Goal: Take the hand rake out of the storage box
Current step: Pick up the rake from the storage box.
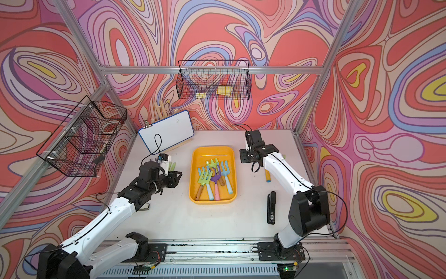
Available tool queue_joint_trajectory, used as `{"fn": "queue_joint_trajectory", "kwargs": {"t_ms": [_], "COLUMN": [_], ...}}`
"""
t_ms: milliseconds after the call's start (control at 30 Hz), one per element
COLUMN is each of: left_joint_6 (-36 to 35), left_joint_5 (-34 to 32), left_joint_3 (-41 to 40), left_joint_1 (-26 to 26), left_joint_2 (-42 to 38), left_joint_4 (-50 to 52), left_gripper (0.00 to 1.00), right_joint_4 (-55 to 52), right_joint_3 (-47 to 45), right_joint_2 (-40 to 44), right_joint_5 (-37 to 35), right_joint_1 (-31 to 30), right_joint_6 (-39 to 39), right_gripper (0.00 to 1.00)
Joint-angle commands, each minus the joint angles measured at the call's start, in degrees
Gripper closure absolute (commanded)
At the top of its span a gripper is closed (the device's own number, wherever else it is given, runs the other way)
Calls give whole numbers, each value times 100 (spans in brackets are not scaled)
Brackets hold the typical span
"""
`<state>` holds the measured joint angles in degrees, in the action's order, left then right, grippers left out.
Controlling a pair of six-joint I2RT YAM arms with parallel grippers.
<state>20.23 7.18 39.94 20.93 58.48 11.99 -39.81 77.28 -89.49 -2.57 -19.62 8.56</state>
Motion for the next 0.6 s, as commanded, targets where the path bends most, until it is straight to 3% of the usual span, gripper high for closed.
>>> {"fn": "queue_joint_trajectory", "kwargs": {"t_ms": [0, 267, 567], "left_joint_6": [157, 183, 157], "left_joint_5": [177, -68, -220], "left_joint_3": [-39, -263, -470], "left_joint_1": [112, 385, 385], "left_joint_2": [-78, -138, -408], "left_joint_4": [-204, -320, -329], "left_gripper": [55, 57, 57], "right_joint_4": [-62, -24, 85], "right_joint_3": [-133, -365, -209], "right_joint_2": [282, -205, -1030], "right_joint_5": [552, 571, 318], "right_joint_1": [-318, -1339, -2124], "right_joint_6": [209, 323, 448], "right_gripper": [48, 54, 52]}}
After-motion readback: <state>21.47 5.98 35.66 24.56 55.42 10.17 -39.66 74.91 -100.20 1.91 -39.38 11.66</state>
